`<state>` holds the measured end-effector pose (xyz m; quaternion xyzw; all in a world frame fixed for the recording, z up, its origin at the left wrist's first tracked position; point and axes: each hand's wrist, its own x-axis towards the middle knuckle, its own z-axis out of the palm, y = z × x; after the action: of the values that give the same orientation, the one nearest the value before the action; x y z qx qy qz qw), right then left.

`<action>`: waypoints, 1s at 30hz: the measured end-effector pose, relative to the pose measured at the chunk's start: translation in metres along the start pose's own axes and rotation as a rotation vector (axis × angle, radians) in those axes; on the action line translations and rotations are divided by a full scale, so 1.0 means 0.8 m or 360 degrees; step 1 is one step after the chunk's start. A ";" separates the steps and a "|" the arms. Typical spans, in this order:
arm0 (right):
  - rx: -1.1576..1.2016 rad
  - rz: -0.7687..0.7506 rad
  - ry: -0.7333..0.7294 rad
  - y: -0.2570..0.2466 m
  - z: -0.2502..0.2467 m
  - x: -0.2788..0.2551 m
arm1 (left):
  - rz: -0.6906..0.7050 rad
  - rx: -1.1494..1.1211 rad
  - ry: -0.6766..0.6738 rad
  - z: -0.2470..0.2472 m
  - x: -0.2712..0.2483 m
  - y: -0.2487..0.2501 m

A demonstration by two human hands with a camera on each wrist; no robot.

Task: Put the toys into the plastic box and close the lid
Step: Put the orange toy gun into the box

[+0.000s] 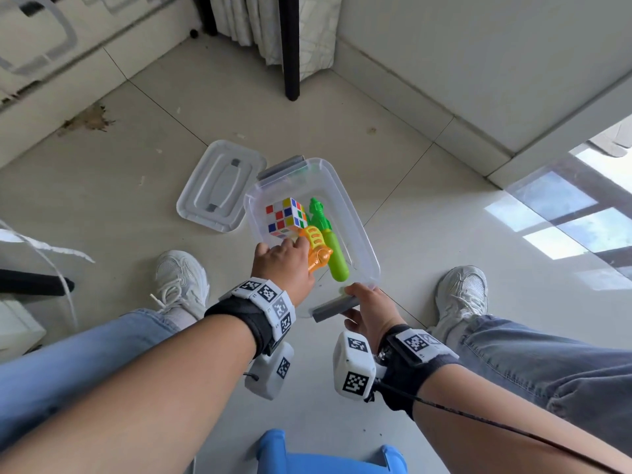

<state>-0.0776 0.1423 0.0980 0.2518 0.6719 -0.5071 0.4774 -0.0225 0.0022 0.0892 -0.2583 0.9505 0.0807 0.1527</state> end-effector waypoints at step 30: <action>0.0203 0.0218 0.0036 -0.010 0.009 0.081 | -0.0792 -0.1019 0.0234 0.076 0.092 -0.151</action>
<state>-0.1082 0.1235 0.0431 0.3330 0.6248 -0.5121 0.4863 -0.0053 -0.1214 -0.0013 -0.5198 0.7943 0.3143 0.0112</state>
